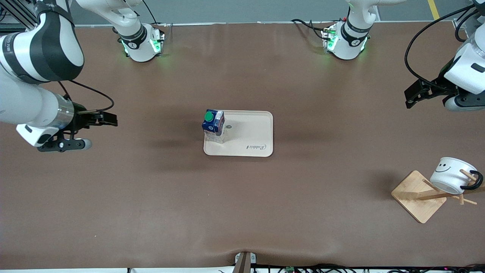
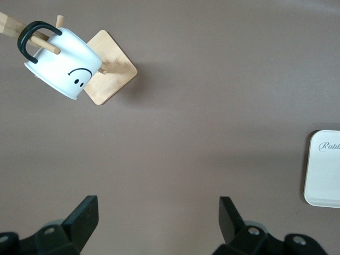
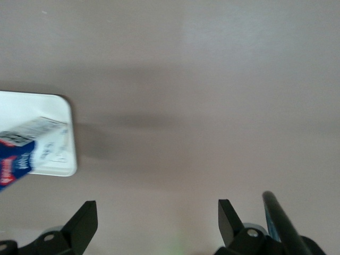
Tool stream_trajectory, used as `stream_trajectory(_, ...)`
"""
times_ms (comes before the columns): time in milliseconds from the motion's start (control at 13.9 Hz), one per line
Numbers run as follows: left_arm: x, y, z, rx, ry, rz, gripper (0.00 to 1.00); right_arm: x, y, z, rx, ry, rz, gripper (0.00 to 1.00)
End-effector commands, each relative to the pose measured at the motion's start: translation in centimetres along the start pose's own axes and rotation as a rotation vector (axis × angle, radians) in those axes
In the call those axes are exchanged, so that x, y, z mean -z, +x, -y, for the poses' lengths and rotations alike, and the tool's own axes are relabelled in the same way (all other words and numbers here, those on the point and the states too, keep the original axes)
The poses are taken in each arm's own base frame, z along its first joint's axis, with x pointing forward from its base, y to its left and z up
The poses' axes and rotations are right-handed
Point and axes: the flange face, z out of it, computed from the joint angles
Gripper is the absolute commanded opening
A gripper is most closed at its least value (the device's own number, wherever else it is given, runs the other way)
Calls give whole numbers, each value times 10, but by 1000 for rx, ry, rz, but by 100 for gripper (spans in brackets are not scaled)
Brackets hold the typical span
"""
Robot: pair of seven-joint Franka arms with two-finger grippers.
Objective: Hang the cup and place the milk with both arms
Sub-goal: 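Move the right gripper down over the blue milk carton, then grasp the blue milk carton with the right gripper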
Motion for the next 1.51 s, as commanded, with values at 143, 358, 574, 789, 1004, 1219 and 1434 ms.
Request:
stream_trajectory(143, -1, -4, 0, -13, -15, 7, 100, -3, 0, 71, -31, 55, -51, 100)
stream_trajectory(358, 8, -8, 0, -15, -15, -1, 100, -53, 17, 145, -112, 49, -81, 100)
stream_trajectory(574, 0, -6, -1, -19, -13, 16, 100, -95, 24, 175, -192, 28, -45, 100)
stream_trajectory(789, 0, -5, -4, -23, -13, 14, 100, -113, 11, 211, -275, 19, -32, 100)
stream_trajectory(1004, 0, -5, -2, -22, -13, 13, 100, -124, 10, 229, -328, 28, -53, 100)
stream_trajectory(1219, -2, -4, -3, -23, -14, 11, 100, -150, 5, 237, -318, 23, -57, 100)
stream_trajectory(1434, -2, -4, -2, -22, -14, 13, 100, -162, -9, 264, -300, 22, -63, 100)
